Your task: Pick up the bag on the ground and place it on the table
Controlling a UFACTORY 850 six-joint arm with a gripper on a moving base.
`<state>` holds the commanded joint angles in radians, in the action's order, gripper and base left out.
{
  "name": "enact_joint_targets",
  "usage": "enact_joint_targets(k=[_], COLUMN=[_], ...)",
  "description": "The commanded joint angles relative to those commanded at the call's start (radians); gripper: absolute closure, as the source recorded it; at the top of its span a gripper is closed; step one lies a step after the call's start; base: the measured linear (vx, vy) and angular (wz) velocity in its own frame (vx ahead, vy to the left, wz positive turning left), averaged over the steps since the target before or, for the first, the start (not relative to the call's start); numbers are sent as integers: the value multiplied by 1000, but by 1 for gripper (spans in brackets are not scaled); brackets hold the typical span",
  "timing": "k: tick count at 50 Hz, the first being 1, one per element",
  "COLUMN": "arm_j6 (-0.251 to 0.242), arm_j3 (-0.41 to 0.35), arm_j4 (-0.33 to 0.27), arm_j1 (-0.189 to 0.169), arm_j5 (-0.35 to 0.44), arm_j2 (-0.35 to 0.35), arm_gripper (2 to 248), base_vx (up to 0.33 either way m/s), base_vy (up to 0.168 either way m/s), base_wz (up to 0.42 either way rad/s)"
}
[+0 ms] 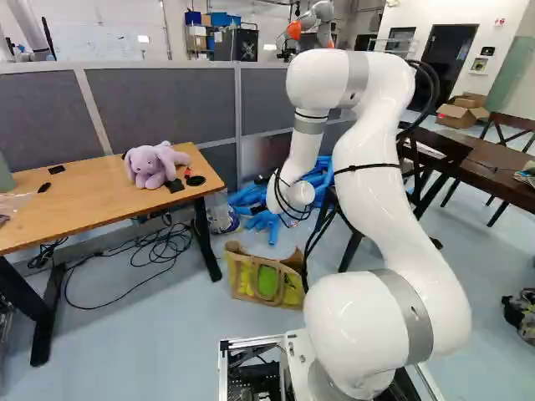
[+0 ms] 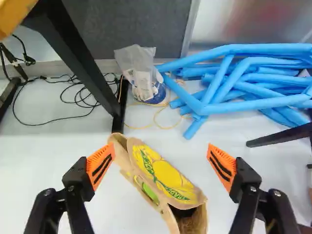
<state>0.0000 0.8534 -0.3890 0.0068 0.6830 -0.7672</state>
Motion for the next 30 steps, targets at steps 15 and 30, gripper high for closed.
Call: enact_joint_targets(k=[15,30], arm_j6=[0,0], arm_j3=[66,101], arm_j4=[-61,-123], arm_j1=[14,15], arm_j5=[-51,-105], arm_j2=[-73,-127], arm_gripper=[3,3], base_vx=[0,0], base_vy=[0,0], base_wz=[0,0])
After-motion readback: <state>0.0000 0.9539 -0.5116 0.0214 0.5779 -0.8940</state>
